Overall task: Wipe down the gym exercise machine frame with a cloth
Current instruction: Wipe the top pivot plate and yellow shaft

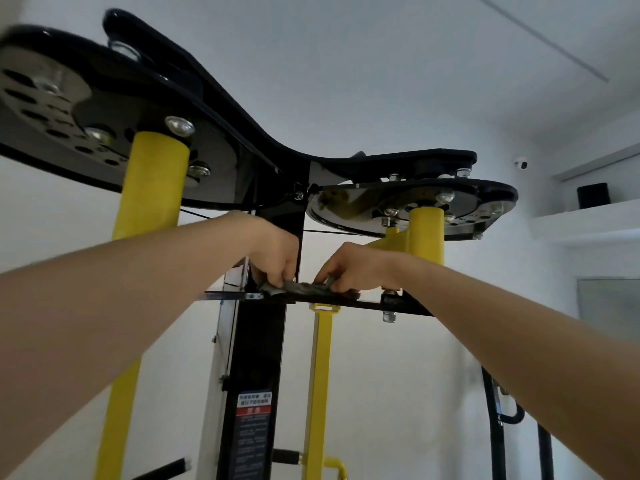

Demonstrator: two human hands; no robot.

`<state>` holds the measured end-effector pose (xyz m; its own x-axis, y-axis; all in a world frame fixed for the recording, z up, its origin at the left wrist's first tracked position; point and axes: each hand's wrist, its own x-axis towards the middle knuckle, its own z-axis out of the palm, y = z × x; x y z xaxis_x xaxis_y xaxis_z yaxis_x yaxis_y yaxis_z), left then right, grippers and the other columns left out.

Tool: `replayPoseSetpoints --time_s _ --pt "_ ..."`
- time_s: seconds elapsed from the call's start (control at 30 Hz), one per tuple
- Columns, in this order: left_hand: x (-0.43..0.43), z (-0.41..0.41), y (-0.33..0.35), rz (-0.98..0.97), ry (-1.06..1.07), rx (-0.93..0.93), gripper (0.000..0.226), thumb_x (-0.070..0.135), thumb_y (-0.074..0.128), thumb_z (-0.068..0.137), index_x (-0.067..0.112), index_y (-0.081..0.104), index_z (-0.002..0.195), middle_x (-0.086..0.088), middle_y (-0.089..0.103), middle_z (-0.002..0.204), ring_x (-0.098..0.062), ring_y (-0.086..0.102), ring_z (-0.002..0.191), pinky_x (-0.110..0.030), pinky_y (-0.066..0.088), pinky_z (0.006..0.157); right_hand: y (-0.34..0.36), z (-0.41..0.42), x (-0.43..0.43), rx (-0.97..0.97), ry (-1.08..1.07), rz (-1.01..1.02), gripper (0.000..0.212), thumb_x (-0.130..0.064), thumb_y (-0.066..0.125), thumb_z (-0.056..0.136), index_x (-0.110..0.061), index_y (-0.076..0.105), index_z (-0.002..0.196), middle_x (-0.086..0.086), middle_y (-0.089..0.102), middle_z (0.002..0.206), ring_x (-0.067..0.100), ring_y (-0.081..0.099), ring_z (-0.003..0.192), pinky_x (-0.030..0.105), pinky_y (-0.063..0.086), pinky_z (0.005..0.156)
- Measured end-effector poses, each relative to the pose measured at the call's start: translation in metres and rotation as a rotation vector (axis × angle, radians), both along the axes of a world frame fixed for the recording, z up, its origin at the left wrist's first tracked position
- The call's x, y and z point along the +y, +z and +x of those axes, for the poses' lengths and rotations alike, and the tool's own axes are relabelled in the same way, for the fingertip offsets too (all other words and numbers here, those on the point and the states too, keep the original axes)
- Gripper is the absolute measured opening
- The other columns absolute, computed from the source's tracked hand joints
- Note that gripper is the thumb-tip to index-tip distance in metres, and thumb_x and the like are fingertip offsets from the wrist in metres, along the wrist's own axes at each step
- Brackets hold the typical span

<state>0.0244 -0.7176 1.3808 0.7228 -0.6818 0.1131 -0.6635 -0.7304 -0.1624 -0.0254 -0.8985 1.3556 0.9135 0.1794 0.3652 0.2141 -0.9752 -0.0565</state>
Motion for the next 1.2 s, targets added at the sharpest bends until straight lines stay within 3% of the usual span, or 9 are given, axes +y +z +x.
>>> replayPoseSetpoints --time_s 0.1,0.27,0.37,0.57,0.67,0.77,0.93,1.07,1.2 --pt "0.016 -0.003 0.004 -0.002 0.056 0.028 0.021 0.002 0.066 0.093 0.003 0.074 0.112 0.0 0.067 0.083 -0.016 0.065 0.083 -0.021 0.057 0.073 -0.002 0.012 0.011 0.014 0.096 0.102 0.039 0.002 0.059 0.092 -0.016 0.07 0.124 0.01 0.067 0.098 0.019 0.059 0.075 0.023 0.052 0.066" --pt "0.048 -0.02 0.001 0.099 0.047 -0.139 0.011 0.013 0.068 0.093 0.009 0.076 0.099 0.0 0.068 0.082 -0.012 0.058 0.077 -0.017 0.046 0.067 -0.01 0.024 0.042 -0.052 0.245 0.089 0.033 -0.005 0.062 0.093 -0.019 0.073 0.121 0.005 0.069 0.101 0.013 0.057 0.077 0.018 0.049 0.066" --pt "0.06 -0.036 -0.005 0.189 -0.005 -0.31 0.014 0.02 0.066 0.093 0.009 0.074 0.092 -0.008 0.068 0.084 -0.015 0.052 0.073 -0.012 0.033 0.051 -0.017 0.025 0.057 -0.087 0.354 0.134 0.031 -0.003 0.065 0.09 -0.016 0.076 0.116 0.0 0.074 0.102 0.013 0.065 0.087 0.016 0.049 0.073" --pt "0.079 -0.074 -0.008 0.249 -0.032 -0.351 0.011 0.026 0.067 0.093 0.022 0.076 0.089 0.008 0.067 0.076 -0.008 0.056 0.069 -0.019 0.038 0.059 -0.028 0.009 0.073 -0.148 0.543 0.243 0.022 -0.005 0.072 0.089 -0.012 0.077 0.108 0.003 0.076 0.097 0.02 0.071 0.089 0.03 0.059 0.085" --pt "0.094 -0.089 -0.018 0.229 -0.064 -0.427 0.015 0.031 0.069 0.091 0.029 0.077 0.105 0.016 0.069 0.086 -0.005 0.06 0.08 -0.014 0.042 0.066 -0.036 -0.003 0.076 -0.147 0.569 0.29 0.019 -0.007 0.076 0.086 -0.011 0.078 0.105 0.006 0.076 0.094 0.027 0.07 0.083 0.034 0.06 0.08" --pt "0.103 -0.091 -0.036 0.218 -0.064 -0.573 0.019 0.036 0.066 0.091 0.034 0.074 0.108 0.02 0.051 0.078 -0.006 0.054 0.086 -0.023 0.041 0.071 -0.053 -0.008 0.079 -0.181 0.537 0.312 0.013 -0.006 0.077 0.085 -0.007 0.078 0.098 0.009 0.074 0.088 0.028 0.07 0.077 0.036 0.061 0.074" --pt "0.106 -0.093 -0.061 0.198 -0.11 -0.76 0.017 0.032 0.055 0.1 0.032 0.069 0.11 0.014 0.044 0.087 -0.012 0.055 0.096 -0.028 0.039 0.07 -0.092 -0.02 0.082 0.084 0.458 0.942 0.011 -0.003 0.064 0.095 -0.002 0.07 0.105 0.018 0.074 0.098 0.028 0.075 0.084 0.034 0.063 0.071" --pt "0.103 -0.09 -0.08 0.079 -0.245 -0.914 0.013 0.025 0.054 0.097 0.028 0.067 0.099 0.009 0.055 0.083 -0.016 0.058 0.079 -0.037 0.05 0.065 -0.114 -0.034 0.095 0.398 0.527 1.484 0.022 -0.01 0.057 0.1 -0.004 0.067 0.12 0.019 0.074 0.112 0.034 0.073 0.102 0.044 0.06 0.089" --pt "0.099 -0.091 -0.083 -0.028 -0.239 -0.839 0.014 0.039 0.058 0.096 0.032 0.049 0.103 0.009 0.061 0.081 -0.015 0.056 0.069 -0.029 0.038 0.057 -0.121 -0.044 0.105 0.578 0.673 1.833 0.025 -0.013 0.065 0.095 0.0 0.069 0.116 0.024 0.07 0.118 0.037 0.068 0.111 0.046 0.059 0.092"
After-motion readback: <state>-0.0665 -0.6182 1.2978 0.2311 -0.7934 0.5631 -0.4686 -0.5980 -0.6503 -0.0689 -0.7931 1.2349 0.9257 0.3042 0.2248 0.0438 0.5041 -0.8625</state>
